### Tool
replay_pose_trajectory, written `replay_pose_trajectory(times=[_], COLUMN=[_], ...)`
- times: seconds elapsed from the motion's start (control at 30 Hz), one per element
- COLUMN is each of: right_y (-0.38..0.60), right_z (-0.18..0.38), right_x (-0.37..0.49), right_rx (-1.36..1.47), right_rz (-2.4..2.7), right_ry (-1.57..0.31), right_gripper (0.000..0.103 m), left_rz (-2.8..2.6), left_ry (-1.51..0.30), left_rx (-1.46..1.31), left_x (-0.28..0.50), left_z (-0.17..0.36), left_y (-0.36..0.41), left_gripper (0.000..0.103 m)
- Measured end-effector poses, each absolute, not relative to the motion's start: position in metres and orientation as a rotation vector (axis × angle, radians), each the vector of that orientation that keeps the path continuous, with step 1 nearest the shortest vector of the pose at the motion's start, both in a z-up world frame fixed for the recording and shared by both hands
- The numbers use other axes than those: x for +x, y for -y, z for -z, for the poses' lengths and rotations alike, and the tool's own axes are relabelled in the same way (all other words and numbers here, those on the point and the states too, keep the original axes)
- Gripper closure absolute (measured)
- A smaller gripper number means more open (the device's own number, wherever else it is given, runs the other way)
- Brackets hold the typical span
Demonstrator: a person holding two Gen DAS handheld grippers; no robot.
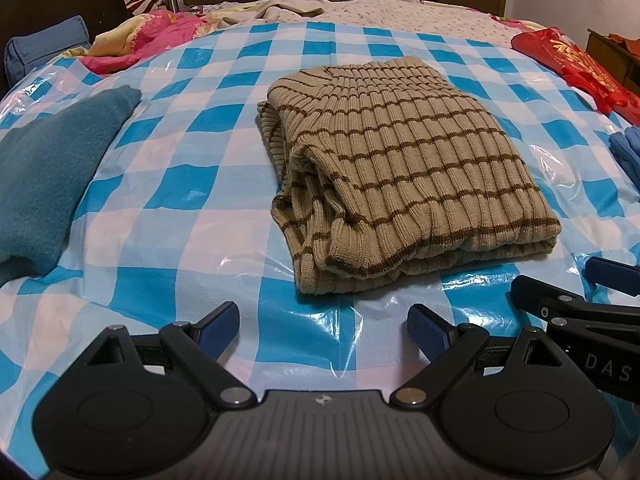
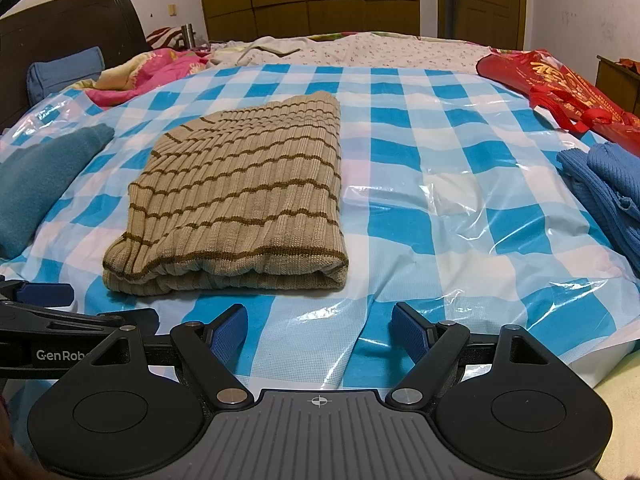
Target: Fold small clothes
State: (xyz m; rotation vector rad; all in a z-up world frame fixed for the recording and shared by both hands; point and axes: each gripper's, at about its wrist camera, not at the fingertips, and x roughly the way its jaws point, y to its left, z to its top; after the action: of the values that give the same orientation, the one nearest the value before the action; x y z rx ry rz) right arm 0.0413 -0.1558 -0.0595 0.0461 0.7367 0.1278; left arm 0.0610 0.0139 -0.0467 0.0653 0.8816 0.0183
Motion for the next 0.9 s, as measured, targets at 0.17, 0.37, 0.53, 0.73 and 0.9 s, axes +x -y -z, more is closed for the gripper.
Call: replay_pose_trajectory(times=[0.17, 0.37, 0.53, 0.73, 0.9], right_y=[0.1558, 0.1558, 0.1555, 0.1547, 0.1546], right_z=[0.0592, 0.0595, 0.0602, 0.059, 0.0595], right_x=[0.0412, 0.0412, 0.0412, 0.0404, 0.0403], right_rx=[0.046, 0.045, 0.046, 0.044, 0.043], right_rz=[-0.127, -0.127, -0.129, -0.132, -0.13], right_ry=[-0.735, -0.735, -0.736, -0.735, -0.734], right_gripper=[0.022, 0.022, 0.022, 0.022, 0.022], left_rz=[-0.018, -0.019, -0.023, -0.025, -0.024], left_ry=[-0.882, -0.883, -0.885, -0.887, -0.888], left_rx=[0.066, 0.066, 0.066, 0.064, 0.062], left_x=[0.0607, 0.0608, 0.0607, 0.0605, 0.0607], left_z=[0.0466, 0.0464, 0.0463, 0.0464, 0.0459], left_y=[-0.0135, -0.0135, -0.0143, -0.0152, -0.0152], left_gripper=[0.002, 0.002, 0.002, 0.002, 0.002])
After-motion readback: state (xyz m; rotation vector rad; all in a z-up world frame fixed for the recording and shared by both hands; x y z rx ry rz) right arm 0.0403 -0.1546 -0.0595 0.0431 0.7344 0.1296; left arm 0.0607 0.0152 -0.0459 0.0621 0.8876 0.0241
